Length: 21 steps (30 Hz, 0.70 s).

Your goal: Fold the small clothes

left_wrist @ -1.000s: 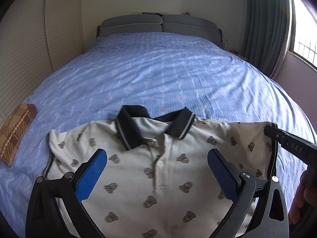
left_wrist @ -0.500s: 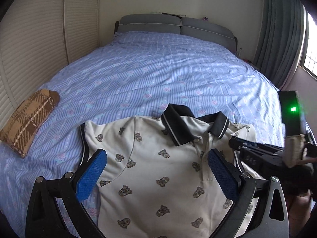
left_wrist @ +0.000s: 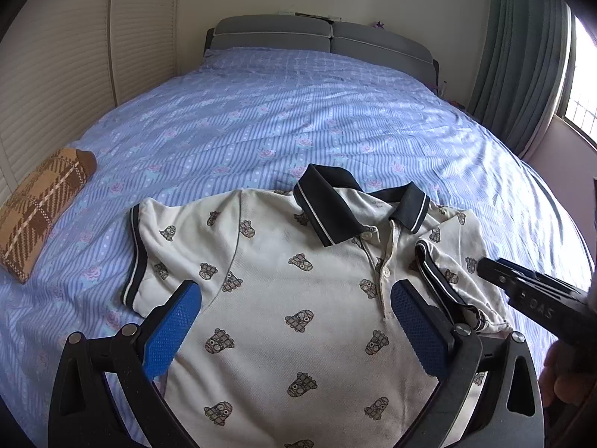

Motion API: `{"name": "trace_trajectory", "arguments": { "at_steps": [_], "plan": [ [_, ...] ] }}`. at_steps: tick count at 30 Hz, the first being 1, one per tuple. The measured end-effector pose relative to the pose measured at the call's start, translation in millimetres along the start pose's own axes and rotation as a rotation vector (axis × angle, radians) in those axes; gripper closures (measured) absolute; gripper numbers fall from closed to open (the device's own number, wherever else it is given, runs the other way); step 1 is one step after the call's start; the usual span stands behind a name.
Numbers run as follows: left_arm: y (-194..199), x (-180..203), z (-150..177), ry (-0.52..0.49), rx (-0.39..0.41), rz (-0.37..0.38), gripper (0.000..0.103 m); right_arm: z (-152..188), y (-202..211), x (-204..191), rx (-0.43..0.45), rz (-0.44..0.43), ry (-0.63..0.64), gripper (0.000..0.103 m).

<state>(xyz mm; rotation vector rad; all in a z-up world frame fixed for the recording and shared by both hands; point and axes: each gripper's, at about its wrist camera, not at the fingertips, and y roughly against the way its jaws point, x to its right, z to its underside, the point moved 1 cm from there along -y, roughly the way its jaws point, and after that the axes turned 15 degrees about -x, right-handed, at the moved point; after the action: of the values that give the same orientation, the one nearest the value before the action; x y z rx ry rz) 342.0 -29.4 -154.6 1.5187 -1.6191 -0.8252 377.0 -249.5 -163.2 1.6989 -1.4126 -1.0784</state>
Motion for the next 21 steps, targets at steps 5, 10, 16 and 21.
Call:
{"name": "trace_trajectory", "arguments": {
  "at_steps": [5,10,16,21],
  "plan": [
    [-6.1,9.0,5.2,-0.029,-0.017,0.006,0.0,24.7,0.8,26.1,-0.031,0.089,-0.067,0.071],
    [-6.1,10.6,7.2,-0.029,-0.017,0.004,0.0,42.9,-11.0,49.4,-0.082,0.126,-0.14,0.071],
    [-8.1,8.5,8.0,-0.025,-0.03,0.002,0.0,59.4,-17.7,67.5,-0.096,0.147,-0.183,0.07],
    [-1.1,0.0,6.8,-0.012,-0.022,0.0,0.0,60.7,-2.7,53.7,-0.055,0.158,-0.168,0.068]
  ]
}}
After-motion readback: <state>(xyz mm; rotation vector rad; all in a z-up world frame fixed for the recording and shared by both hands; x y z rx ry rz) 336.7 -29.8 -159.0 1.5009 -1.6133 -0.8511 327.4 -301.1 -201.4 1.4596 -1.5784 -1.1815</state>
